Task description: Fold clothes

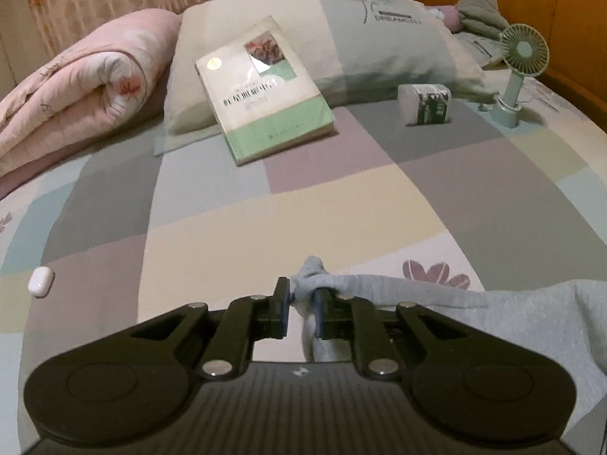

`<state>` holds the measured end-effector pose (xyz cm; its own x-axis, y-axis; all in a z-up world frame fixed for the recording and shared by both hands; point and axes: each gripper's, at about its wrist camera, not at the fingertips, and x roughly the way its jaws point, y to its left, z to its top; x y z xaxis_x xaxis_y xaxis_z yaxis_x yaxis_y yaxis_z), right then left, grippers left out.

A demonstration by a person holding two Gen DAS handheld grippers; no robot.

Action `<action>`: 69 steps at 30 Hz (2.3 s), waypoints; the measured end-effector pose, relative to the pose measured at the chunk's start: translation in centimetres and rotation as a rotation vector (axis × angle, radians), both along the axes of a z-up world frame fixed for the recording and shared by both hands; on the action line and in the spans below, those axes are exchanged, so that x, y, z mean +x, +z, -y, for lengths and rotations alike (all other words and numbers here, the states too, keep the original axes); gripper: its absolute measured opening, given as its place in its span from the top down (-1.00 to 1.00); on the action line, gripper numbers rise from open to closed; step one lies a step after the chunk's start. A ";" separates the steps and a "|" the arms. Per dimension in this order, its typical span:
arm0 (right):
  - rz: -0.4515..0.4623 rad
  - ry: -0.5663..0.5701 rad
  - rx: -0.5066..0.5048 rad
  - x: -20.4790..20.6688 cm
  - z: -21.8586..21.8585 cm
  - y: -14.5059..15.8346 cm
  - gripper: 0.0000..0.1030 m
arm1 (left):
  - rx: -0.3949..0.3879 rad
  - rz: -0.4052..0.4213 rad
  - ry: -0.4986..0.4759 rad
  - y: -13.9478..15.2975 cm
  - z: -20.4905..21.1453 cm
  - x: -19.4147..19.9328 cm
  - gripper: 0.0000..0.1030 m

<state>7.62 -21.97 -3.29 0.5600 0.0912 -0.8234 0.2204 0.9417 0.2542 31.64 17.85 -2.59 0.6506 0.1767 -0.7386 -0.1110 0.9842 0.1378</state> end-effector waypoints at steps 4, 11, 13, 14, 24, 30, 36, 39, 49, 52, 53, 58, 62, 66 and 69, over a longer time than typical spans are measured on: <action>0.001 0.001 0.001 0.0 0.0 0.0 -1.00 | 0.012 0.014 -0.024 0.3 0.2 -1.2 0.25; 0.012 0.041 -0.002 0.3 -0.8 0.4 -1.00 | 0.032 0.049 -0.097 1.1 1.1 -4.4 -0.17; 0.018 0.057 -0.007 0.5 -1.2 0.6 -1.00 | 0.036 0.050 -0.137 0.8 1.6 -5.7 -0.41; 0.019 0.065 -0.009 0.6 -1.3 0.7 -1.00 | 0.037 0.045 -0.171 0.6 1.9 -6.4 -0.47; 0.004 0.125 -0.022 1.5 -3.1 0.6 -1.00 | 0.251 -0.028 -0.387 -5.5 5.2 -12.5 -0.51; -0.006 0.126 -0.032 1.4 -3.6 0.7 -1.00 | 0.257 0.036 -0.336 -7.7 5.1 -11.8 -0.56; -0.008 0.116 -0.043 1.2 -3.7 0.8 -1.00 | 0.287 0.170 -0.265 -6.5 4.9 -11.0 -0.55; -0.014 0.104 -0.041 1.4 -3.6 0.8 -1.00 | 0.275 0.277 -0.264 -4.5 4.7 -11.4 -0.56; -0.020 0.126 -0.046 1.4 -4.5 0.6 -1.00 | 0.200 0.253 -0.150 -5.5 4.2 -8.6 -0.56; -0.027 0.112 -0.043 1.4 -4.2 0.5 -1.00 | 0.147 0.221 -0.091 -7.0 3.5 -9.4 -0.56; -0.030 0.107 -0.040 1.4 -4.1 0.4 -1.00 | 0.135 0.212 -0.073 -7.4 3.3 -9.5 -0.56; -0.032 0.125 -0.049 1.6 -4.6 0.4 -1.00 | 0.084 0.224 0.000 -8.0 2.3 -9.1 -0.56; -0.024 0.136 -0.053 1.5 -5.0 0.5 -1.00 | 0.046 0.275 0.030 -7.0 1.8 -8.3 -0.50; -0.025 0.132 -0.056 1.5 -5.0 0.6 -1.00 | 0.039 0.250 -0.019 -7.2 2.1 -7.7 0.28; -0.027 0.128 -0.057 1.5 -4.9 0.5 -1.00 | 0.039 0.254 -0.032 -6.9 2.3 -7.7 0.68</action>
